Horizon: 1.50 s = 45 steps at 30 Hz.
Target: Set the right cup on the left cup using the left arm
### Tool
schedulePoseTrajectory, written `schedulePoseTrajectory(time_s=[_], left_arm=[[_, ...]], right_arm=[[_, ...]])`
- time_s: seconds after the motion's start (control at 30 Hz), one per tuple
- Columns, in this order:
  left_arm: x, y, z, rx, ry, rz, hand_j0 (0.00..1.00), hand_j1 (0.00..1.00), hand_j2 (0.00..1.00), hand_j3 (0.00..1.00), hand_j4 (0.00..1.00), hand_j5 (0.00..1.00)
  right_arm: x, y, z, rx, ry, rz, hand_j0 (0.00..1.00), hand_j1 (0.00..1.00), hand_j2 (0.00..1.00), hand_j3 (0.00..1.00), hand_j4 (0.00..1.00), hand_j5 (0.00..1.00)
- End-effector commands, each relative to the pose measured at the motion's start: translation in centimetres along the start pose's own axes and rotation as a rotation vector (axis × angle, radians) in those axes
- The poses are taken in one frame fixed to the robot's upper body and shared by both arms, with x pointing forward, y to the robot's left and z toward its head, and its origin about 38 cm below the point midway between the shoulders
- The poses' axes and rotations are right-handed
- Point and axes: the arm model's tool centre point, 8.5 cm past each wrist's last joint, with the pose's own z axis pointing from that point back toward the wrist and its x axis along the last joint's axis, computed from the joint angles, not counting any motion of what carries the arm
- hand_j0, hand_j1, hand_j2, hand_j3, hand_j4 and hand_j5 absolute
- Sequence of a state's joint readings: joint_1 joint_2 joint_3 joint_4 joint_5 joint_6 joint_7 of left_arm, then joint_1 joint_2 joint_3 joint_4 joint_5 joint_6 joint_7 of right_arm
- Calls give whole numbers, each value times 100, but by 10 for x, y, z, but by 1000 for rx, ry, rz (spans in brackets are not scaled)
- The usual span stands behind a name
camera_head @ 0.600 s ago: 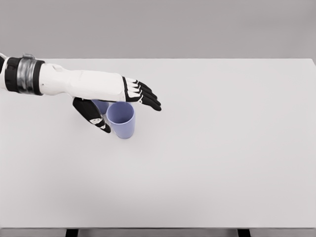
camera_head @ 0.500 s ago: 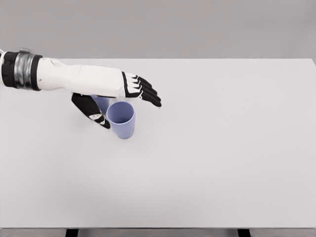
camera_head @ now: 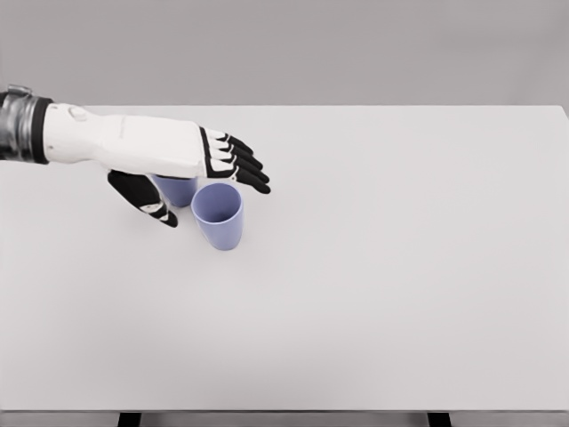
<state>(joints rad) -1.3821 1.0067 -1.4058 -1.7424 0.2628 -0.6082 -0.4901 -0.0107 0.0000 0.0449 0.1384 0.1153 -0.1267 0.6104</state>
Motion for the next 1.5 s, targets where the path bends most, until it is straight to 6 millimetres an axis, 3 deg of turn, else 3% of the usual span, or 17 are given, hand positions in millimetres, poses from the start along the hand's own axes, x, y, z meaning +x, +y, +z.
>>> schedulePoseTrajectory(time_s=[0.0,0.27,0.37,0.53,0.83,1.23,1.47], left_arm=[[0,-1,-1,11,18,18,100,100,100,100,100,100],[-33,-6,-8,-50,307,189,100,100,100,100,100,100],[-37,-10,-8,-72,358,174,100,100,100,100,100,100],[-34,-20,-28,-105,327,144,100,100,100,100,100,100],[-44,-39,-27,-116,357,139,100,100,100,100,100,100],[-59,-43,-21,-108,400,160,100,100,100,100,100,100],[-65,-50,-36,-115,383,180,100,100,100,100,100,100]], right_arm=[[0,0,0,1,1,2,100,100,100,100,100,100],[0,0,0,1,1,0,100,100,100,100,100,100],[0,0,0,1,0,1,100,100,100,100,100,100],[0,0,0,1,1,0,100,100,100,100,100,100],[0,0,0,1,0,1,100,100,100,100,100,100],[0,0,0,1,0,1,100,100,100,100,100,100],[0,0,0,1,0,1,100,100,100,100,100,100]])
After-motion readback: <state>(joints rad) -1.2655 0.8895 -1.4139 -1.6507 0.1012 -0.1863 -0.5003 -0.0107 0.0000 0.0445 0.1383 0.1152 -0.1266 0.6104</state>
